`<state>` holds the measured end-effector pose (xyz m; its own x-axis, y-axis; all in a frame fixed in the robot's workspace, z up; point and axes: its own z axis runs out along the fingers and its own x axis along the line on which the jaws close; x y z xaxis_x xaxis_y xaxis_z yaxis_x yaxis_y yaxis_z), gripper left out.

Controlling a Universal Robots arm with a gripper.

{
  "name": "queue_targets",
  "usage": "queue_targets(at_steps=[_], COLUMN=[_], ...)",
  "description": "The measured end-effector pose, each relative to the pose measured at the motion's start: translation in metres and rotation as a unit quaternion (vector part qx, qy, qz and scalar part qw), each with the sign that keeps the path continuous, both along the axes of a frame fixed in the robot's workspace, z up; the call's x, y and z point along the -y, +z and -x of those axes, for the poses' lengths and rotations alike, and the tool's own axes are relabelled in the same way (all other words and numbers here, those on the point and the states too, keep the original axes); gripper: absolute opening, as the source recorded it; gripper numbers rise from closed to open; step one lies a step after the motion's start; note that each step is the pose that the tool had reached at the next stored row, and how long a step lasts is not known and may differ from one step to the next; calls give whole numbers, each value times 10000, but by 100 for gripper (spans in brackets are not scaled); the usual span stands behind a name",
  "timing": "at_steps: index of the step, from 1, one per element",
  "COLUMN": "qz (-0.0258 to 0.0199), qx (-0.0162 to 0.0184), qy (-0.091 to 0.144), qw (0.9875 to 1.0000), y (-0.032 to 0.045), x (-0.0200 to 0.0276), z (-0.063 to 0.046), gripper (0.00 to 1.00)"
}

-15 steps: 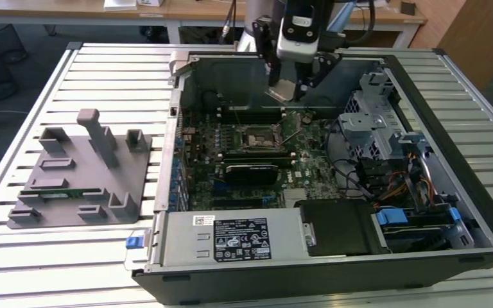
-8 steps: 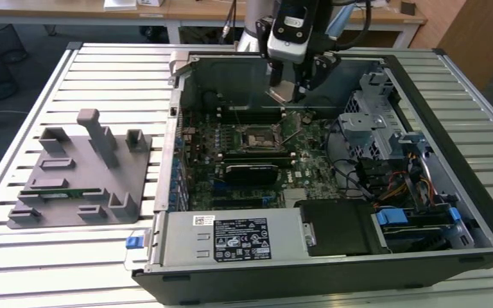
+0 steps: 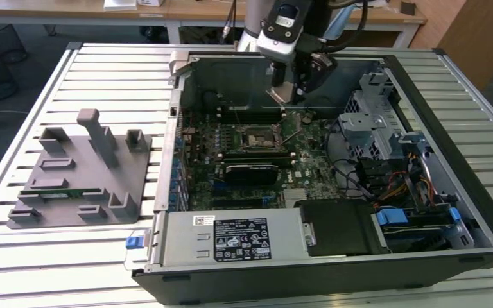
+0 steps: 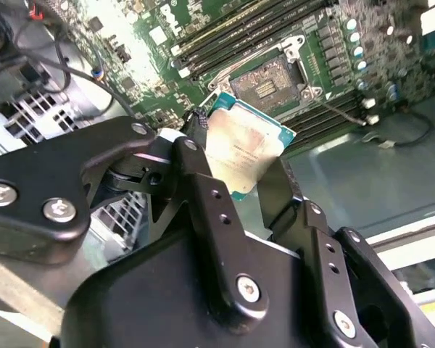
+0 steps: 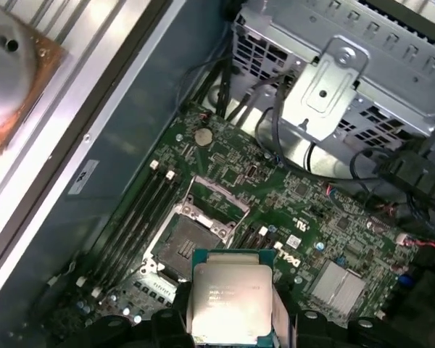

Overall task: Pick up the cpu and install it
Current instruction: 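Place the cpu into insertion slot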

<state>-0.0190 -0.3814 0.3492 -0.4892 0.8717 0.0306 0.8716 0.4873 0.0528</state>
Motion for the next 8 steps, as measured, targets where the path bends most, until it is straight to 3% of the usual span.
queue_targets(at_steps=[4,8], qz=[0,0], qx=[0,0], qy=[-360,-728], qw=[9994,9973], y=[-9,-19], x=[0,0], z=[0,0], gripper=[53,53])
